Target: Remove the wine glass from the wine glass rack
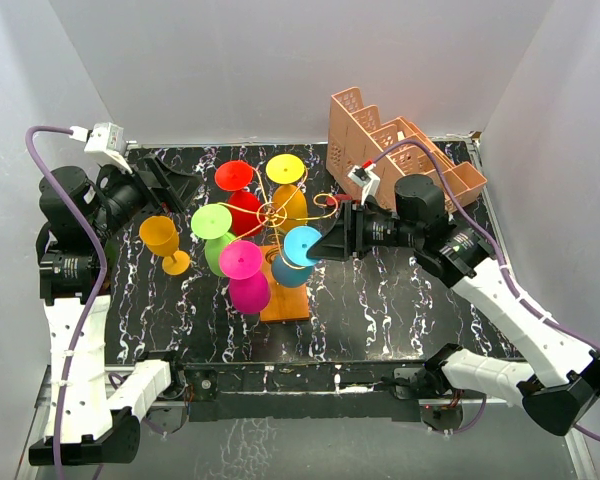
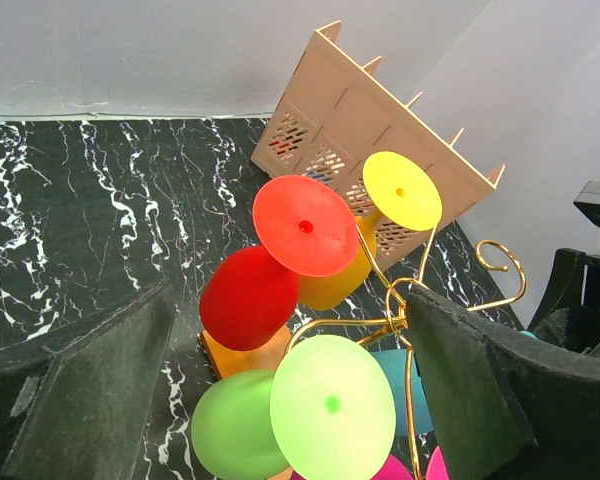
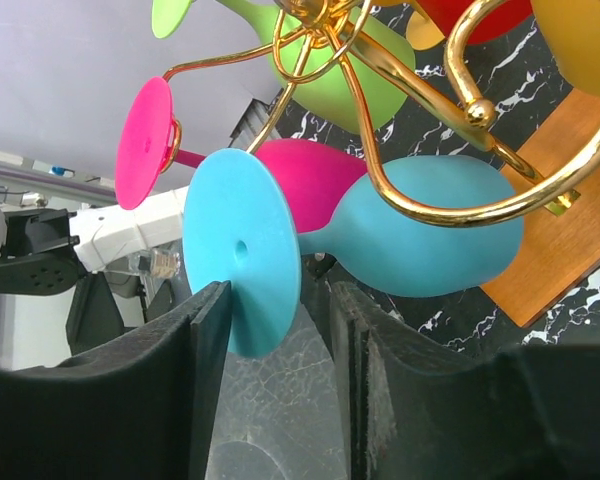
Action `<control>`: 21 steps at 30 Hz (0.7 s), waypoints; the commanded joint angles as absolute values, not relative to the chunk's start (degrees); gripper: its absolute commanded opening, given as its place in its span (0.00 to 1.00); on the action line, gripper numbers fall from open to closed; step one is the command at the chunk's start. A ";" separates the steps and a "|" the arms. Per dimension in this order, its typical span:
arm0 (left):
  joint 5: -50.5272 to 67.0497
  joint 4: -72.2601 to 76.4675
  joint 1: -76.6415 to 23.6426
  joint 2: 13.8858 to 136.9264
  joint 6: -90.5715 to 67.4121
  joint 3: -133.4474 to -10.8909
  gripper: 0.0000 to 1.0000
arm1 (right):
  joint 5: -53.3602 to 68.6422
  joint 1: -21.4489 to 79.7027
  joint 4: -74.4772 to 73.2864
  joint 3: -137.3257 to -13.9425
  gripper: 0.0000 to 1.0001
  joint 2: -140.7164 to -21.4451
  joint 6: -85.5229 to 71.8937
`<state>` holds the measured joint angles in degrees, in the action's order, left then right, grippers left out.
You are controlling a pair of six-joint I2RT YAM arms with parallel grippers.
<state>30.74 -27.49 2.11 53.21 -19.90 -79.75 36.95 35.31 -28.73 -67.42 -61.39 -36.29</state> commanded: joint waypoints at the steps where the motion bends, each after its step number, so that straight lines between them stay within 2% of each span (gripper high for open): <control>1: 32.25 -26.79 1.98 53.13 -19.87 -79.82 0.97 | 34.56 35.20 -29.25 -69.02 0.44 -60.64 -34.86; 10: 32.04 -27.30 2.01 53.09 -19.74 -80.13 0.97 | 34.31 35.21 -30.28 -69.12 0.27 -60.63 -35.28; 16: 32.14 -27.45 1.99 53.32 -19.74 -81.07 0.97 | 29.80 35.19 -32.17 -69.70 0.16 -60.36 -36.38; 21: 32.12 -27.69 1.93 53.57 -19.86 -81.49 0.97 | 30.00 35.23 -31.69 -69.70 0.13 -59.90 -39.01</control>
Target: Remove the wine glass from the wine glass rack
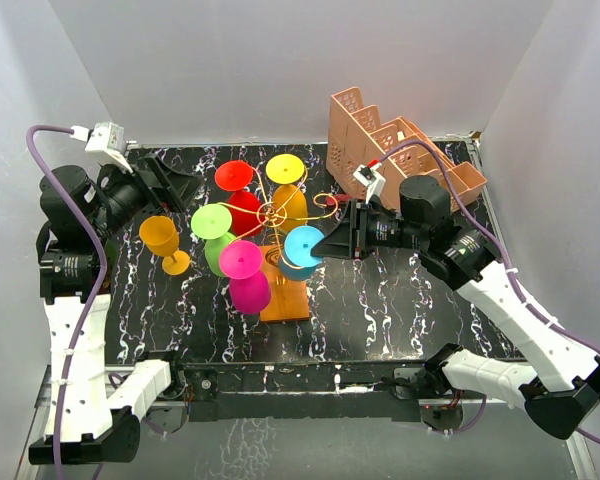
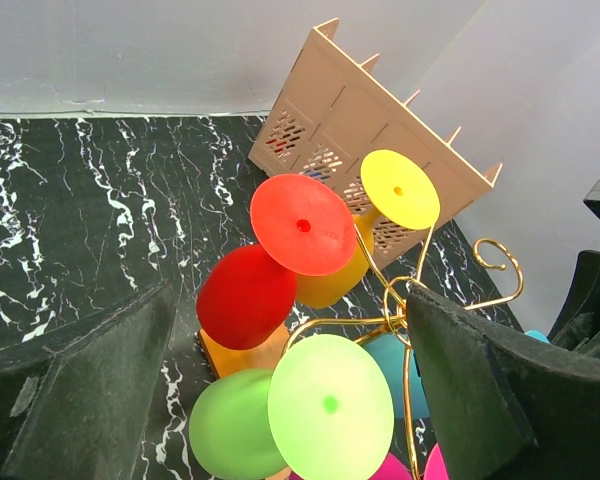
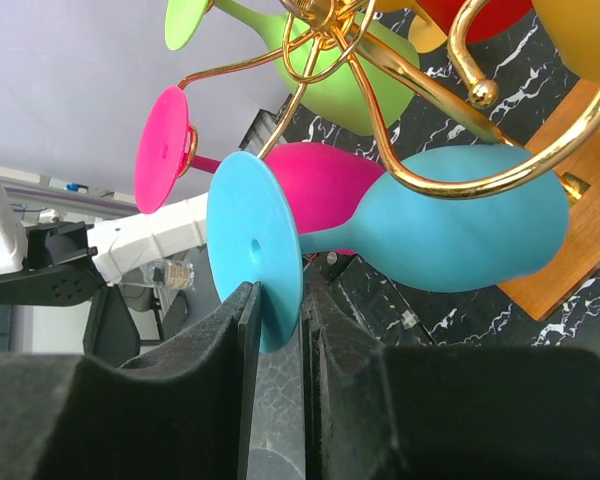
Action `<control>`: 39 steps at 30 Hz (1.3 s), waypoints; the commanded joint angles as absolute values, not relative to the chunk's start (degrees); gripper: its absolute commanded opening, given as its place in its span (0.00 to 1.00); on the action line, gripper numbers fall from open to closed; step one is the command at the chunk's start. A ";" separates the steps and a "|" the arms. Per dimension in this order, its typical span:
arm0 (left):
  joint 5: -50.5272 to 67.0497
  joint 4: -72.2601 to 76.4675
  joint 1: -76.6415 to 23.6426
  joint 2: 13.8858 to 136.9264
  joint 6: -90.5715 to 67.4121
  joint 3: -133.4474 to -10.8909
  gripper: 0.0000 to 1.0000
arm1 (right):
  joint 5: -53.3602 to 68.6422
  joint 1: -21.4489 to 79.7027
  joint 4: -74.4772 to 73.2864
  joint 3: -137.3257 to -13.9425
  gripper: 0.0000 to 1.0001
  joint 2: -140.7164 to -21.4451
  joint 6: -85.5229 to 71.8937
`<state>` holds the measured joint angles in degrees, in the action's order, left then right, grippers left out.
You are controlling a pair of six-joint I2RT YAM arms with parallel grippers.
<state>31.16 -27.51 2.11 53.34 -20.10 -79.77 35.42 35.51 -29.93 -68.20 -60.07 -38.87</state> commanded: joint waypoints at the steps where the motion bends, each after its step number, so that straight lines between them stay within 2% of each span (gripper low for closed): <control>1: 31.73 -27.91 2.01 53.61 -19.93 -81.72 0.97 | 30.15 35.23 -31.78 -69.70 0.12 -59.79 -39.59; 8: 31.10 -28.40 1.99 54.31 -20.80 -83.56 0.97 | 30.23 35.19 -31.97 -69.35 0.08 -59.28 -44.41; 21: 30.39 -28.52 1.97 54.80 -21.94 -83.41 0.97 | 28.18 35.20 -30.80 -68.38 0.08 -57.17 -47.98; 29: 30.89 -27.97 1.99 54.68 -22.68 -82.59 0.97 | 29.78 35.20 -23.98 -63.69 0.08 -54.45 -60.53; 39: 31.13 -27.86 1.97 54.69 -22.76 -82.62 0.97 | 26.87 35.24 -23.31 -63.62 0.08 -52.89 -66.03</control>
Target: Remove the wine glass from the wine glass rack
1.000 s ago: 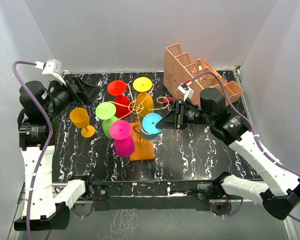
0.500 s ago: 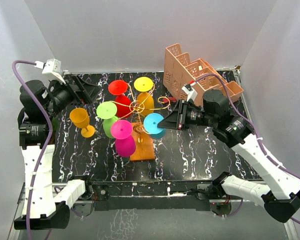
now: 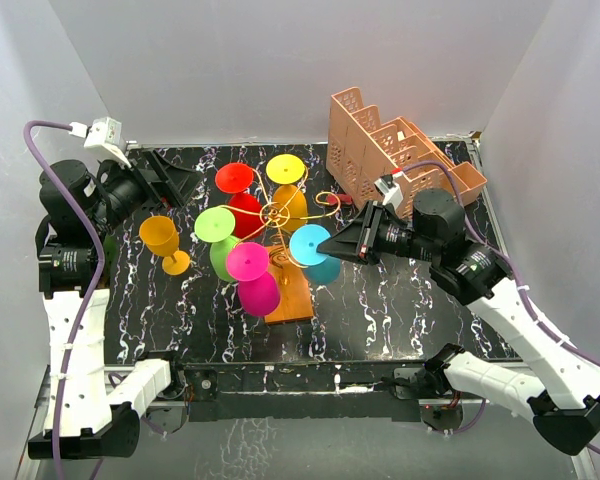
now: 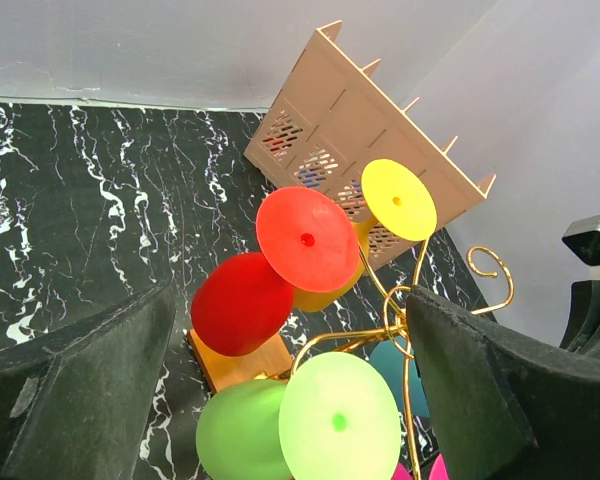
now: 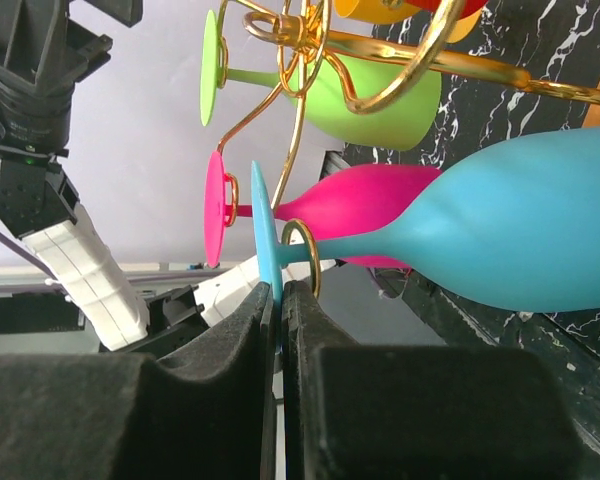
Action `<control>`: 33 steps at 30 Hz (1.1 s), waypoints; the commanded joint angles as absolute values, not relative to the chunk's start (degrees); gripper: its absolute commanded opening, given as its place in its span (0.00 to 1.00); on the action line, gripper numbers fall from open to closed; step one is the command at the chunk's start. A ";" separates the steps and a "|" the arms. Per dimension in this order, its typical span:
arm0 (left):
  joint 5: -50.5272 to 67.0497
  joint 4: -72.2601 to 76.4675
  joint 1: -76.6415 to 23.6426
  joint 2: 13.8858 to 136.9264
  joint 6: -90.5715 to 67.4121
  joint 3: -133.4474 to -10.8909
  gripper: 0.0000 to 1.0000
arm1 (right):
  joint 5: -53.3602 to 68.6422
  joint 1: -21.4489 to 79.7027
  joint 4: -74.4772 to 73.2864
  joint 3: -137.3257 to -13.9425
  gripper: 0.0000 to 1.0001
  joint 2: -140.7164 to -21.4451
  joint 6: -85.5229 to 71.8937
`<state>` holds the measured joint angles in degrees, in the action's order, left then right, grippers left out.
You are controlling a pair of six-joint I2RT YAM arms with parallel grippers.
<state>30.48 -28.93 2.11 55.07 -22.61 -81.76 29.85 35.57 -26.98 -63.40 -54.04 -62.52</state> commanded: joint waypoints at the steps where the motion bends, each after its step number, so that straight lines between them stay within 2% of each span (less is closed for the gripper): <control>1: 31.18 -27.86 1.98 54.73 -22.72 -82.61 0.97 | 27.48 35.24 -23.11 -63.37 0.08 -52.91 -66.77; 10: 31.76 -29.02 1.89 54.82 -21.81 -83.75 0.97 | 33.17 35.21 -17.41 -61.56 0.08 -53.51 -69.44; 33: 31.54 -29.28 1.67 53.76 -21.71 -81.95 0.97 | 38.32 35.20 -21.68 -63.18 0.08 -53.08 -67.87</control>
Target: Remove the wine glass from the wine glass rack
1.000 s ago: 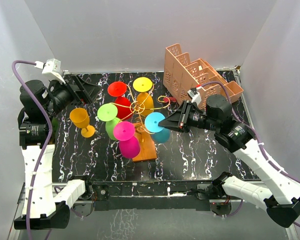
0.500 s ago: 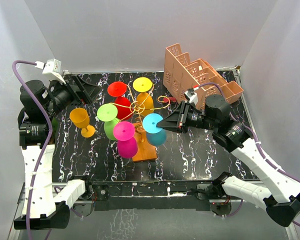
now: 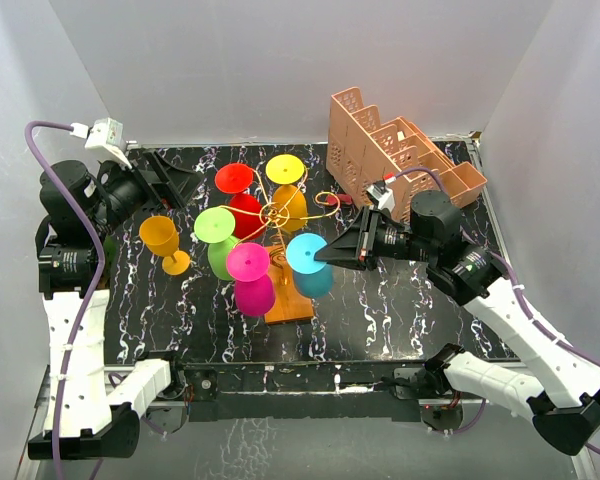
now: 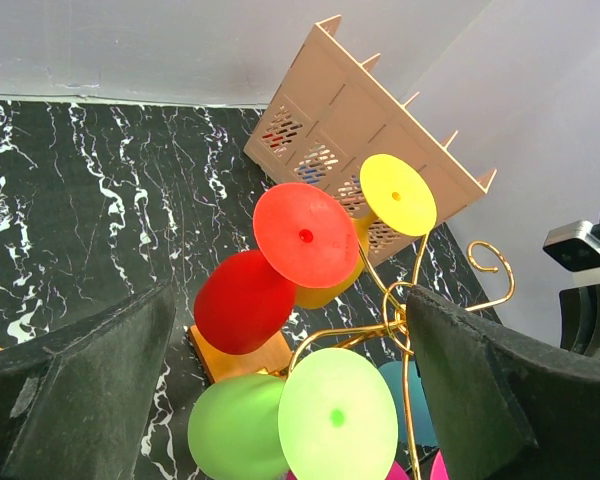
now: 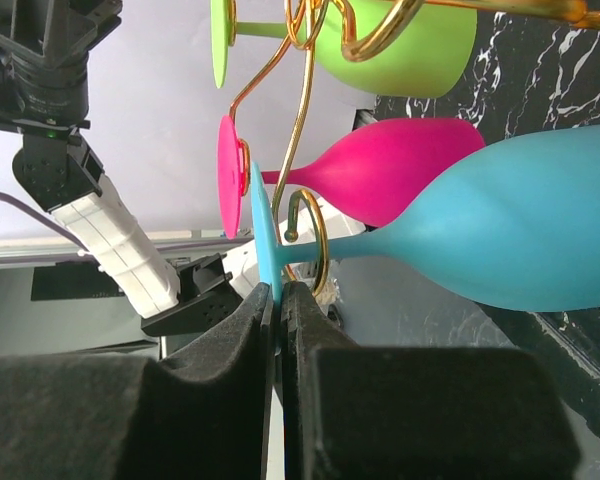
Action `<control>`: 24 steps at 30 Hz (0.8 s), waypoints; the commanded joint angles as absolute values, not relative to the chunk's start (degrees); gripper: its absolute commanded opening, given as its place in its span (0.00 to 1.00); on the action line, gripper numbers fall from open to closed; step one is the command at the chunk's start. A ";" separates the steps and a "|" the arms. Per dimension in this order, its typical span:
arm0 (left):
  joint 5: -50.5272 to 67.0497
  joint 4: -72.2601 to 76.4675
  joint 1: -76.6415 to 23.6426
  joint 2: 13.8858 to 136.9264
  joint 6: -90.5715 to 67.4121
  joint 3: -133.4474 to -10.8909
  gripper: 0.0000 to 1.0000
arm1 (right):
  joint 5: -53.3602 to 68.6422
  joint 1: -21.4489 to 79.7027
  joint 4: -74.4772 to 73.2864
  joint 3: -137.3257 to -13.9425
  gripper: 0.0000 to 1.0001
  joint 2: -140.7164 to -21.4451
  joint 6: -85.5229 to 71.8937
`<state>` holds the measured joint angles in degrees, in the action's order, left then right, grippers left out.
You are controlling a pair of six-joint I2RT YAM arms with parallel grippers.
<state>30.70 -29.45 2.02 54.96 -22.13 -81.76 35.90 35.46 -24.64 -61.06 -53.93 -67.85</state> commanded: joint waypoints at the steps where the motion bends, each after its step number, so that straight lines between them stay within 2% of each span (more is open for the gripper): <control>1: 31.51 -29.31 1.75 53.71 -21.71 -81.90 0.97 | 39.26 35.16 -21.44 -63.27 0.08 -53.33 -67.92; 7: 31.53 -29.25 1.70 53.62 -21.46 -81.03 0.97 | 45.42 35.22 -16.64 -63.29 0.08 -55.21 -68.63; 14: 31.44 -29.36 1.68 53.53 -21.35 -80.51 0.97 | 46.93 35.21 -13.20 -64.51 0.08 -57.06 -69.59; 24: 31.65 -29.53 1.71 53.06 -21.02 -80.60 0.97 | 40.93 35.22 -15.15 -67.52 0.08 -59.39 -69.13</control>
